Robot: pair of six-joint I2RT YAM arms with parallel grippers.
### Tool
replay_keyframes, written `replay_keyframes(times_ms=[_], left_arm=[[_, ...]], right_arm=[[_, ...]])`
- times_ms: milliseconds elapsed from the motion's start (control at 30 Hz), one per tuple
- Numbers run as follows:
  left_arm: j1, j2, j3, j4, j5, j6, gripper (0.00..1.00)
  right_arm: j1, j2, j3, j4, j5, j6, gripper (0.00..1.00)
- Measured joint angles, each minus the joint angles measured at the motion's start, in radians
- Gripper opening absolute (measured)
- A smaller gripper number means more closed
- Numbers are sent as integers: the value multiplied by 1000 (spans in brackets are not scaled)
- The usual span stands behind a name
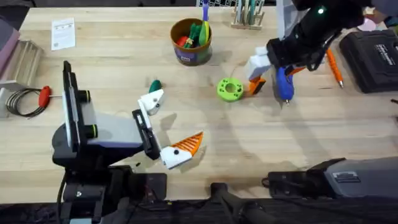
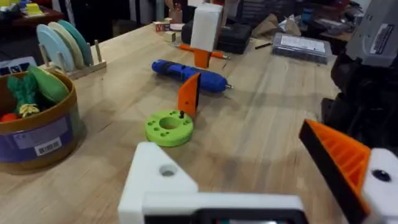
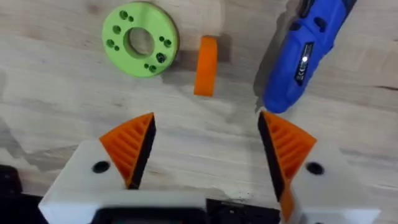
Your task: Pick up the gripper from the table and insert it into the empty holder that is missing its gripper. Then pick up a screw, insert it into the mounting hole, and use the screwdriver to tighten it. Finally, clean up the table by picking up the vegetable and placing it into the bucket.
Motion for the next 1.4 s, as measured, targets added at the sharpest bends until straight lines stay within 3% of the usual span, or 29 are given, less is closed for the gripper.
replay_keyframes(times_ms=[500,1067,1400], left_arm=[[0,0,0,0,0,0,985],[0,0,0,0,0,0,985],[0,0,0,0,0,0,985]], right_arm=[[-14,41,-126,172,20,153,985],[-8,108,-129,199,42,131,978],[-7,111,-130,206,-5,107,915]])
